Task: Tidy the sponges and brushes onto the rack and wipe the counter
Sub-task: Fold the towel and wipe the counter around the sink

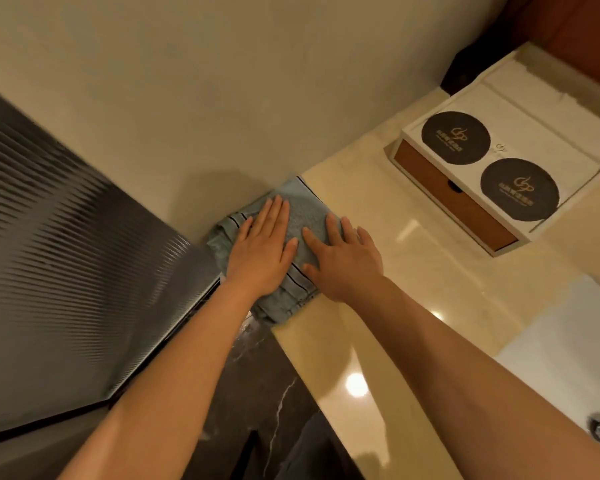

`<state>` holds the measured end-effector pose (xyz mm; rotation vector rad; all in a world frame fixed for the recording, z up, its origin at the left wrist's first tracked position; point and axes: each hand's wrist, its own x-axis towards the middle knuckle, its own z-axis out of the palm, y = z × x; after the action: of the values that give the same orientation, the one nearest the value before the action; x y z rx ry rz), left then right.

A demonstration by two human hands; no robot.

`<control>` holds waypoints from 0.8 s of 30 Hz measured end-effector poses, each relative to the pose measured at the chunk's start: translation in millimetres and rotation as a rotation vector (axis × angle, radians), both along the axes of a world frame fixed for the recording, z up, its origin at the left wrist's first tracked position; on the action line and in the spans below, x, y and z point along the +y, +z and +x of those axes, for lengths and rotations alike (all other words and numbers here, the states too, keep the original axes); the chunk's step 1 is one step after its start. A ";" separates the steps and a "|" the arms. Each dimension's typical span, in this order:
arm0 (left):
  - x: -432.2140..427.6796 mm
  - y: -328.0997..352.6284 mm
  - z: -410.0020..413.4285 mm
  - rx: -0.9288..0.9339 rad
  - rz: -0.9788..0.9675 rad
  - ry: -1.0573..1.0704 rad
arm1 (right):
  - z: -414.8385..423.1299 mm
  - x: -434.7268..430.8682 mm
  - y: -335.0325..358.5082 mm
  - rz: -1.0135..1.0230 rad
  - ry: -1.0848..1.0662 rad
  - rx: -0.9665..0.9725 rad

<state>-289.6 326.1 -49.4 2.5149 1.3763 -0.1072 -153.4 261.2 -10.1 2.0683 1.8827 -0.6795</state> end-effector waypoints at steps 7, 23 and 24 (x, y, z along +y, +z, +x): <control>1.0 -1.6 16.5 0.031 0.026 0.069 | 16.1 6.0 -2.6 0.044 0.022 0.025; 11.8 -2.3 103.4 0.037 0.032 -0.002 | 87.1 -2.4 -11.8 0.121 -0.104 -0.060; 11.6 -3.0 109.9 0.037 0.035 -0.016 | 91.5 -4.3 -12.1 0.118 -0.122 -0.064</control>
<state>-179.7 337.7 -52.4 2.5658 1.3836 -0.1348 -61.9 257.0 -22.2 2.2647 1.8139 -0.5338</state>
